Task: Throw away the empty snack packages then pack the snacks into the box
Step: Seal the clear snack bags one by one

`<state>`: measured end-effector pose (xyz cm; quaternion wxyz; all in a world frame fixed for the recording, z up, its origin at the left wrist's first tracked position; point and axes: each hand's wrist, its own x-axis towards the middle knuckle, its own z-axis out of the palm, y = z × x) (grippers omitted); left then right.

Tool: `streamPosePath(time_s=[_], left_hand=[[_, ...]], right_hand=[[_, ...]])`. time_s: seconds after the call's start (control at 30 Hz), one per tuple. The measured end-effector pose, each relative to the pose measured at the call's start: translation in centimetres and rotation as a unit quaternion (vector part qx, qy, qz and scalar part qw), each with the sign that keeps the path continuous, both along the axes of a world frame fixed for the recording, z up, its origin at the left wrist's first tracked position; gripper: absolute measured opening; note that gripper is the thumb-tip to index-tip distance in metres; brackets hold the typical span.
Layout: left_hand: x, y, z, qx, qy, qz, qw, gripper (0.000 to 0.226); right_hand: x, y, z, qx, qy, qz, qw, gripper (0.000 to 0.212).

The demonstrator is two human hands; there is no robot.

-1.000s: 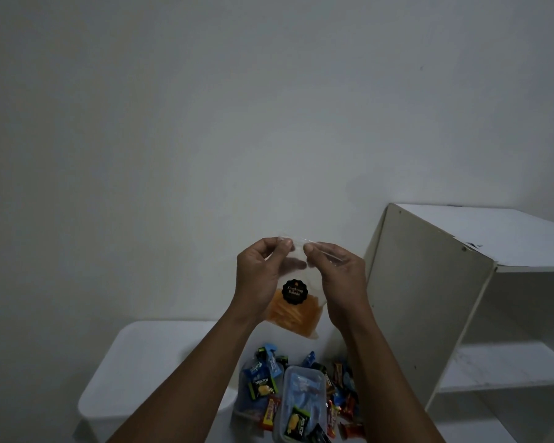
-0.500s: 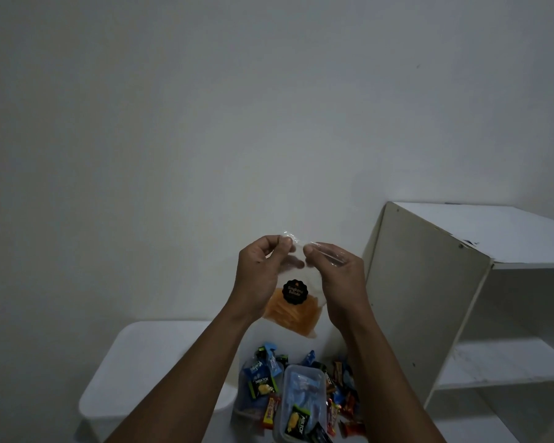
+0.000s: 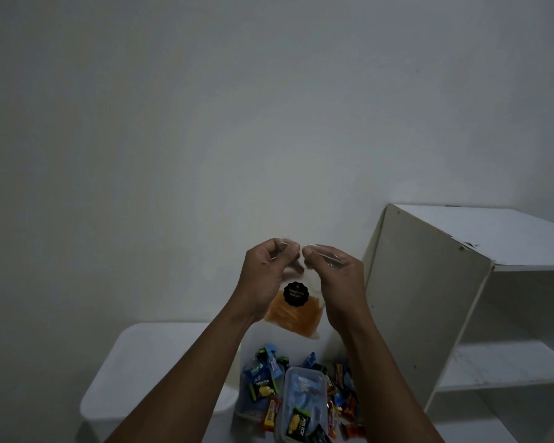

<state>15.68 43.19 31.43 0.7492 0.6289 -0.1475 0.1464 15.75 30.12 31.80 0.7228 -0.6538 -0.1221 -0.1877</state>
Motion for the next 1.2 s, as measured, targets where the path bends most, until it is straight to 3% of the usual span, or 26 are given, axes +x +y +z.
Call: streamPosePath(time_s=[0.27, 0.47, 0.67, 0.97, 1.2], left_hand=[[-0.1, 0.5, 0.4, -0.006, -0.002, -0.02, 1.0, 0.014], [0.3, 0.5, 0.2, 0.001, -0.005, 0.047, 0.999, 0.015], [0.2, 0.8, 0.4, -0.076, 0.028, 0.003, 0.997, 0.01], [0.6, 1.2, 0.2, -0.05, 0.029, 0.017, 0.998, 0.009], [0.7, 1.0, 0.1, -0.076, 0.046, 0.044, 0.995, 0.009]], right_hand=[[0.4, 0.0, 0.2, -0.036, -0.023, 0.009, 0.999, 0.01], [0.5, 0.5, -0.2, 0.031, -0.017, -0.001, 0.999, 0.006], [0.7, 0.6, 0.2, 0.025, -0.019, 0.001, 1.0, 0.005], [0.5, 0.7, -0.3, 0.019, -0.018, 0.009, 1.0, 0.007], [0.6, 0.8, -0.3, 0.071, -0.019, -0.028, 0.997, 0.011]])
